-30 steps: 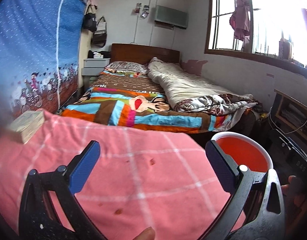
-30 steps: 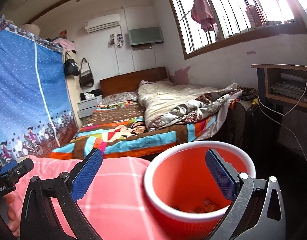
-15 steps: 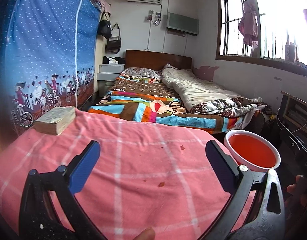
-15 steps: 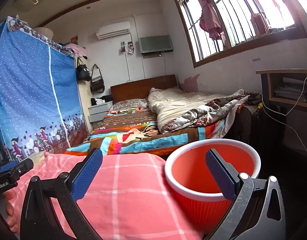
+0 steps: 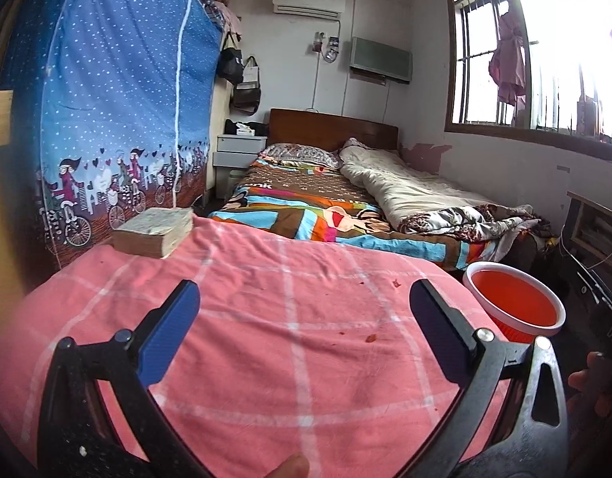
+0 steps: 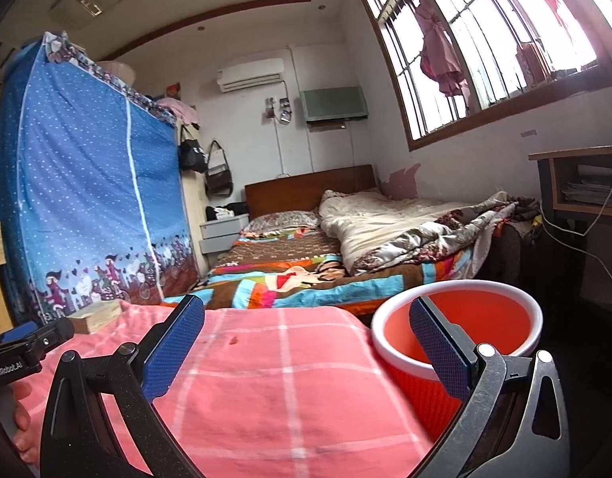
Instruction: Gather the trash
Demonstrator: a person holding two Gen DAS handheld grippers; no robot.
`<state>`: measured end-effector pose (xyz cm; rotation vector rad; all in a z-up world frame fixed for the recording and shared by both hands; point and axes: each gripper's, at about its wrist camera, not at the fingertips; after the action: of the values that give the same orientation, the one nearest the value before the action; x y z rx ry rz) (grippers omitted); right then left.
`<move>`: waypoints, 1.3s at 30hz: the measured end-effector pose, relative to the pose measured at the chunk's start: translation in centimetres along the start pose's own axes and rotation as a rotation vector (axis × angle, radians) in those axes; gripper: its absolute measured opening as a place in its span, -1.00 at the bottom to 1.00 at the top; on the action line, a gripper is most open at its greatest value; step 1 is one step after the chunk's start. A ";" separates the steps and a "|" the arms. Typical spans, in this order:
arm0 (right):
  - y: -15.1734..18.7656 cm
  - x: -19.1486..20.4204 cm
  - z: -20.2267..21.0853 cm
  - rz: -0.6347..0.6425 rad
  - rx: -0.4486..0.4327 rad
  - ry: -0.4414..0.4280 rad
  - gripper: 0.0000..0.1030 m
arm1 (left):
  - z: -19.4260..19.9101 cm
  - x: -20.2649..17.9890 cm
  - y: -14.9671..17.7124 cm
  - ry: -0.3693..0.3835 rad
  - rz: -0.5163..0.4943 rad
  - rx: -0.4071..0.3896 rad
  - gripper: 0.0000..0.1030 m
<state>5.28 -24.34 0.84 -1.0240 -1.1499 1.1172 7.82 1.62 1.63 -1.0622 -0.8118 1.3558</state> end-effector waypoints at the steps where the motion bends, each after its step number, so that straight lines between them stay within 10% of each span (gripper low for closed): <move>1: 0.1 0.4 0.1 0.005 -0.003 -0.010 1.00 | 0.2 0.3 0.1 -0.003 0.002 -0.001 0.73; 39: 4.1 5.1 0.5 0.120 0.050 -0.118 1.00 | 3.2 3.1 5.2 -0.138 -0.047 -0.067 0.73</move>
<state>4.58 -18.64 -2.35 -1.0100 -1.1599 1.3100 3.26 4.66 -2.45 -1.0034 -0.9842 1.3809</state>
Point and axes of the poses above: each gripper's, at about its wrist camera, not at the fingertips, and z roughly against the way its jaws point, x to its left, y to its underside, and after that the axes turned 2 degrees about x, right-handed
